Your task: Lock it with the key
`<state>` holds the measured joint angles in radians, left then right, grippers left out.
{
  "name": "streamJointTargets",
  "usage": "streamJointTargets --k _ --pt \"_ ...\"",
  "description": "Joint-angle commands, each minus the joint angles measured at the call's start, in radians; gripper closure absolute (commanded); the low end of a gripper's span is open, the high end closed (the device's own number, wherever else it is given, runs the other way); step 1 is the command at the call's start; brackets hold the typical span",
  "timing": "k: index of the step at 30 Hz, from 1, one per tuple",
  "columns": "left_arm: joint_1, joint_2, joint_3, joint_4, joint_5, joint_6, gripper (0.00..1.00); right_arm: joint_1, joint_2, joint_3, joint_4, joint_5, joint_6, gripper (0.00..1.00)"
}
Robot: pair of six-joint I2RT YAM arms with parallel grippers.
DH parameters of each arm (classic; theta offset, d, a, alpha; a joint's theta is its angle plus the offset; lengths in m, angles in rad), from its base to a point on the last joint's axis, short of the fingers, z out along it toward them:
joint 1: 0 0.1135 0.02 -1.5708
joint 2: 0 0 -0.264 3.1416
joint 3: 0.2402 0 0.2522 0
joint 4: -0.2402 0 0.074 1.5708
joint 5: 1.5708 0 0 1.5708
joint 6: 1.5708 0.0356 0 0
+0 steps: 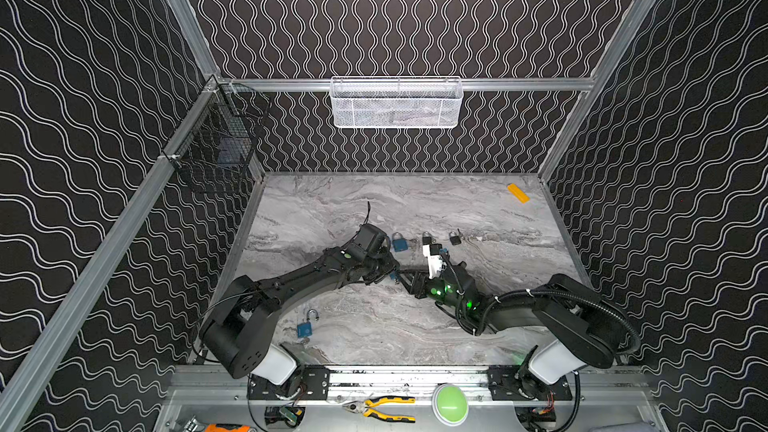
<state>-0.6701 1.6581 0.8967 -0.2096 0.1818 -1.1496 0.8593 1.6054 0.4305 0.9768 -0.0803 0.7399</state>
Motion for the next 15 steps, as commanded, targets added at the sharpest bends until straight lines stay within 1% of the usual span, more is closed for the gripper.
streamJointTargets --k 1,3,7,12,15 --pt "0.008 -0.017 -0.016 0.073 0.017 -0.018 0.77 0.012 0.008 0.027 0.035 0.036 -0.031 0.57" --pt "0.012 -0.027 -0.03 0.09 0.024 -0.028 0.77 0.016 0.018 0.05 0.009 0.039 -0.043 0.57" --pt "0.022 -0.036 -0.037 0.107 0.041 -0.035 0.78 0.026 0.051 0.064 0.037 0.042 -0.036 0.57" --pt "0.034 -0.05 -0.047 0.127 0.054 -0.045 0.78 0.04 0.053 0.079 0.02 0.052 -0.052 0.57" --pt "0.039 -0.053 -0.055 0.137 0.066 -0.046 0.78 0.043 0.058 0.072 0.042 0.059 -0.054 0.58"
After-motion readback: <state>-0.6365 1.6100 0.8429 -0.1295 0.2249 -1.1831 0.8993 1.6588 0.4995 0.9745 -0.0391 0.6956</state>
